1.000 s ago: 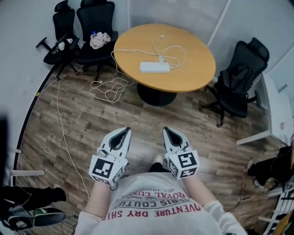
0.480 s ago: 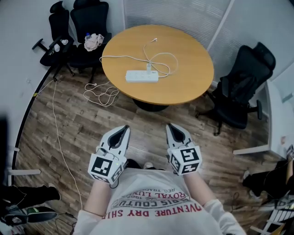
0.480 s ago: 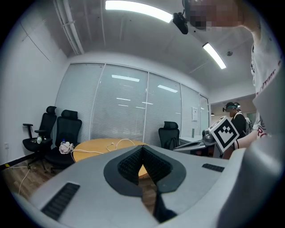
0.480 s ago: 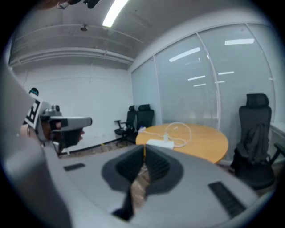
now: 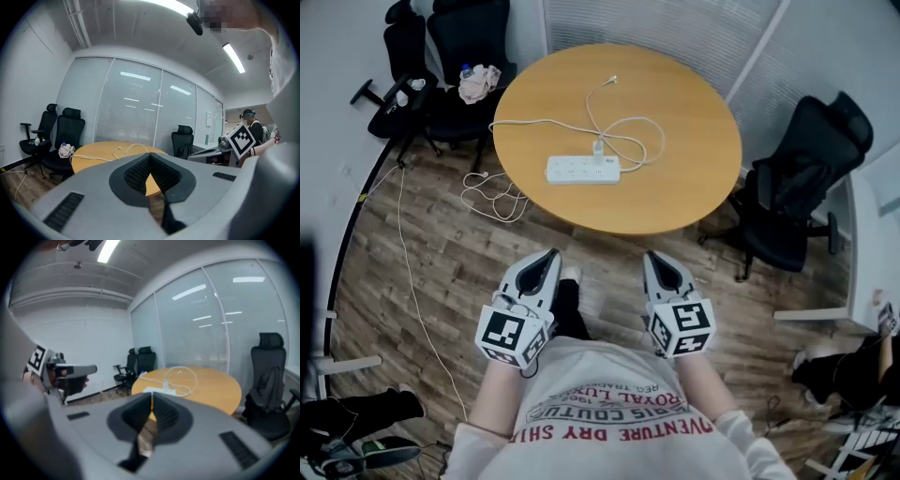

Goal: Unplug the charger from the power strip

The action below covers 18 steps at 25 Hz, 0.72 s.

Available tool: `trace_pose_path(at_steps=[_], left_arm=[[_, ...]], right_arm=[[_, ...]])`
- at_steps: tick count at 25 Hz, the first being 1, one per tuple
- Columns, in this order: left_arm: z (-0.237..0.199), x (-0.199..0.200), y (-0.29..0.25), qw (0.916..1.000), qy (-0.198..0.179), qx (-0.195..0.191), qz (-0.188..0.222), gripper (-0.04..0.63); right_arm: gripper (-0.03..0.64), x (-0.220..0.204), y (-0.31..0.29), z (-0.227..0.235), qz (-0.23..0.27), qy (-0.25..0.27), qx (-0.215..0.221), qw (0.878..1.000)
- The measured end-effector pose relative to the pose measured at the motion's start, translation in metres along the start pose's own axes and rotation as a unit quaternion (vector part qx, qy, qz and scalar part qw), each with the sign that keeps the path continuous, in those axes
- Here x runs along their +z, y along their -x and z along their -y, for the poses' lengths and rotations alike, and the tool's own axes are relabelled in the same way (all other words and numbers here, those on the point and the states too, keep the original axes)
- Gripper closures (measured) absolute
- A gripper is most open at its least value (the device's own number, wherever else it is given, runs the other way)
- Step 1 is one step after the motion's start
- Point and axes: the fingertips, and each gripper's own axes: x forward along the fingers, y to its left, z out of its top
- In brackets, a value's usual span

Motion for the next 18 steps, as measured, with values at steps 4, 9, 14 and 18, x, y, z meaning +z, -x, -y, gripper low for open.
trace_pose_path(at_steps=[4,9,14,18], left_arm=[[-0.037,0.012,-0.047,0.9997,0.000,-0.022,0.005,0.561],[-0.087,0.026,-0.105,0.9984,-0.010,-0.055,-0.004,0.561],[-0.140,0.019,-0.158,0.9966,-0.017,-0.074,-0.031,0.561],[-0.174,0.001,-0.191,0.9951,-0.016,-0.081,-0.054,0.561]], right_arm=[[0.588,0.021,-0.045,0.016,0.005,-0.009,-0.017,1.000],[0.588,0.048,-0.102,0.040,0.000,-0.026,-0.048,0.998],[0.588,0.056,-0.166,0.054,-0.028,-0.045,-0.061,0.997],[0.588,0.043,-0.212,0.060,-0.065,-0.050,-0.068,0.994]])
